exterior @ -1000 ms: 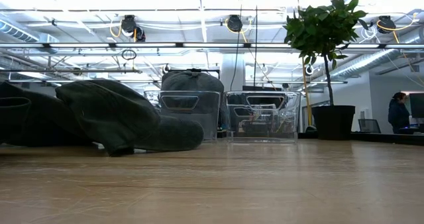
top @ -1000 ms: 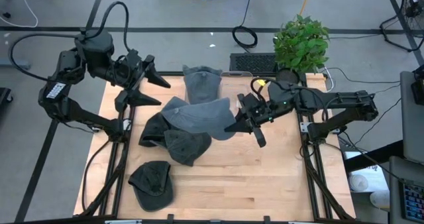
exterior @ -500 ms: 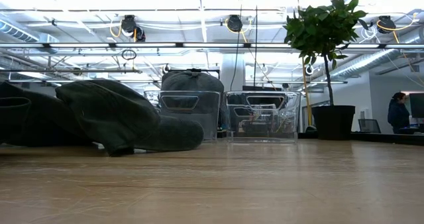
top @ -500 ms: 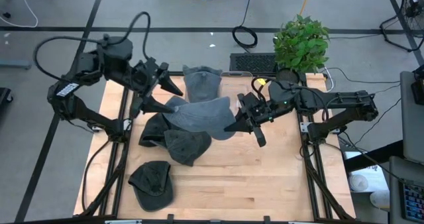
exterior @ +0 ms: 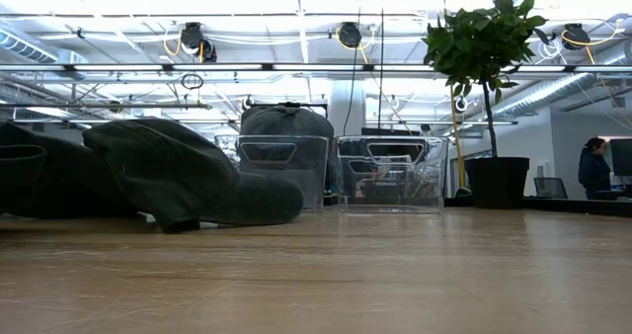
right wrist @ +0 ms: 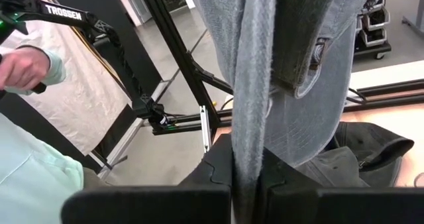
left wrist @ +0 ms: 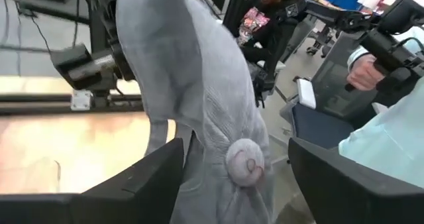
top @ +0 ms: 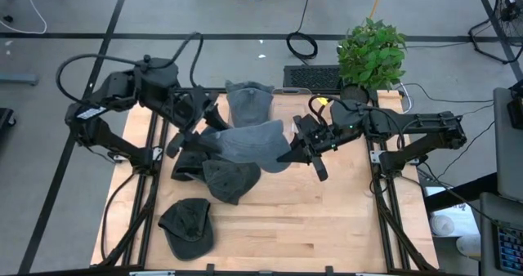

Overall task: Pick & Place hat
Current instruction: Put the gray cap into the left transparent bin

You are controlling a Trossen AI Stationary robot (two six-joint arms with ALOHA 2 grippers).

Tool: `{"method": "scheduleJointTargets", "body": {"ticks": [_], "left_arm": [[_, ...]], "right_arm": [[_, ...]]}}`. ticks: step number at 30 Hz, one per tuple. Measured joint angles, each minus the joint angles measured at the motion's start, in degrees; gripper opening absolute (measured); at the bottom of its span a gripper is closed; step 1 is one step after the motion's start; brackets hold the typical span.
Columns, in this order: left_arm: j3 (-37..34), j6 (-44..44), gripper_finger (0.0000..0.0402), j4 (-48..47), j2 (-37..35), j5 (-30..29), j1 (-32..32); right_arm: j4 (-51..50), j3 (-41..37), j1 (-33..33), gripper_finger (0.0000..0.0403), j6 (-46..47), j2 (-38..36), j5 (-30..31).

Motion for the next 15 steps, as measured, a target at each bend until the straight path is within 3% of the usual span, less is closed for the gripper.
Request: {"method": "scheduleJointTargets", "body": {"ticks": [8,15], "left_arm": [[-0.02,-9.34,0.0220,7.89,-0.02,-1.06,0.13],[-0.04,-13.84,0.0117,7.28,1.30,3.52,0.13]], "right_arm": [[-0.09,0.00,0.00,0.0000,0.90,0.00,-0.19],[0.26,0.00,0.00,0.0000,0.15,0.00,-0.21]]}}
